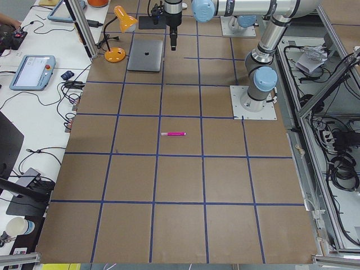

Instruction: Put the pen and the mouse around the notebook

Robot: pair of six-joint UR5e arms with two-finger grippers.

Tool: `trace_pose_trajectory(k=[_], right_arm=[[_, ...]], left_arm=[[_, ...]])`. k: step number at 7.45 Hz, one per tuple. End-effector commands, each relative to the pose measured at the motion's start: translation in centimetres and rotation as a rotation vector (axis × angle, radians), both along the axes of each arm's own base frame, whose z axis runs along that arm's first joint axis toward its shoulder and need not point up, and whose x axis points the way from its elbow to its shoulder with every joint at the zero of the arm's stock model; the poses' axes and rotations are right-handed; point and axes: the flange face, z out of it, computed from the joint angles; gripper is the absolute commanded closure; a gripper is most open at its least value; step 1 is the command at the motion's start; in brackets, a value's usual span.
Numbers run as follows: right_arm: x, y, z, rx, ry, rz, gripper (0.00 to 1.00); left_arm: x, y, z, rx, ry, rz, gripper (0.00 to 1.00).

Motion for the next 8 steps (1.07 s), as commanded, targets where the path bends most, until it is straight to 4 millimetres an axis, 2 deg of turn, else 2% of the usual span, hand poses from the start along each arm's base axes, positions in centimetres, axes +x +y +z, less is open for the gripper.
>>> trace_pose_trajectory(k=[1, 2, 3, 4, 6, 7, 8], right_arm=[[0.0, 0.0, -0.1, 0.002, 0.000, 0.006, 0.00], [0.0, -0.1, -0.1, 0.005, 0.005, 0.012, 0.00], [-1.6, -0.5, -0.5, 0.030, 0.005, 0.008, 0.00], [-4.8, -1.0, -0.5, 0.035, 0.019, 0.044, 0.00], [-16.6, -1.5, -1.3, 0.056, 0.019, 0.087, 0.00], [-21.4, -1.0, -3.6, 0.085, 0.002, 0.145, 0.00], [-25.6, -0.1, -6.0, 0.088, -0.008, 0.131, 0.00]], left_arm=[[-0.1, 0.0, -0.2, -0.004, 0.002, -0.001, 0.00], [0.0, 0.6, 0.3, -0.007, -0.006, -0.001, 0.00], [-0.1, 1.1, 0.4, -0.007, -0.003, -0.001, 0.00], [-0.1, 1.4, 0.0, -0.001, 0.001, -0.001, 0.00], [0.0, 1.5, -0.4, 0.012, -0.016, -0.002, 0.00], [0.1, 1.5, -0.4, 0.012, -0.016, -0.001, 0.00], [0.3, 1.0, -0.7, 0.007, -0.014, -0.002, 0.00]])
